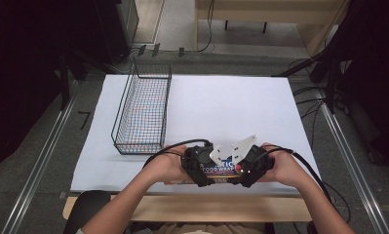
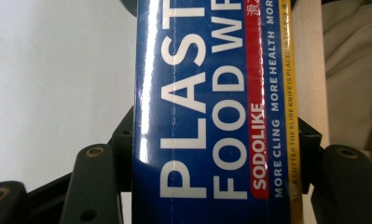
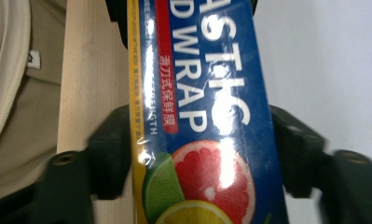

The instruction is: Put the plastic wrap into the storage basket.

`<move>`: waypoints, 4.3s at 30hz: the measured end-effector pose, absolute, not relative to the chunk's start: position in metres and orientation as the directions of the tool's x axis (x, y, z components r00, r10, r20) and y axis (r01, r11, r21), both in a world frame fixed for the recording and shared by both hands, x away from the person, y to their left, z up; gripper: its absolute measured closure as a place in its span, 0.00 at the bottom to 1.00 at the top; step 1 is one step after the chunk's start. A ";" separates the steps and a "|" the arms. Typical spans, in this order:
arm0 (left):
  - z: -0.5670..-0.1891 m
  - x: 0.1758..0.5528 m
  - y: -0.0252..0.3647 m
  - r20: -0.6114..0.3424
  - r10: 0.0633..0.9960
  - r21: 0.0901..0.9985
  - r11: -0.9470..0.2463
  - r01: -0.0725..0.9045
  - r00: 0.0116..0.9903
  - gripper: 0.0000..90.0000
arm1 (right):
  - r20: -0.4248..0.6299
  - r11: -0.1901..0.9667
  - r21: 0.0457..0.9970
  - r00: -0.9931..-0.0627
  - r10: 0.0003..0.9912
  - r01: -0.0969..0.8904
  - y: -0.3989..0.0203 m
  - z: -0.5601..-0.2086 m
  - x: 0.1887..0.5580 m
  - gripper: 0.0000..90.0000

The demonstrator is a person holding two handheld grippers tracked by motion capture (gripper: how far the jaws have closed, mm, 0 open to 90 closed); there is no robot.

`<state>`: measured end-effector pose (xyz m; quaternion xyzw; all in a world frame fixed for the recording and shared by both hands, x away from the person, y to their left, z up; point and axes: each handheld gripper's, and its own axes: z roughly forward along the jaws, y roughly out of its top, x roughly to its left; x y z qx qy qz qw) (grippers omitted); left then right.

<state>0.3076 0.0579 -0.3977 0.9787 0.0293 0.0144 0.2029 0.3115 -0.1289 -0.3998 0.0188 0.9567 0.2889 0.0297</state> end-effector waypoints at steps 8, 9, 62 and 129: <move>-0.398 0.308 0.063 0.015 0.059 0.387 -0.921 0.048 0.998 0.44 | -0.016 0.807 0.588 -0.997 0.078 0.053 -0.141 -0.396 0.314 0.25; -0.397 0.309 0.064 0.011 0.057 0.380 -0.924 0.049 0.998 0.44 | -0.016 0.807 0.588 -0.997 0.078 0.053 -0.141 -0.396 0.314 0.25; -0.361 0.328 0.122 -0.033 0.333 0.435 -0.844 0.313 0.942 0.44 | -0.043 0.651 0.695 -0.886 0.463 0.306 -0.241 -0.421 0.342 0.23; -0.324 0.420 0.226 -0.048 0.875 0.485 -0.402 0.777 0.482 0.44 | -0.067 0.730 0.619 -0.906 0.417 0.290 -0.219 -0.449 0.341 0.23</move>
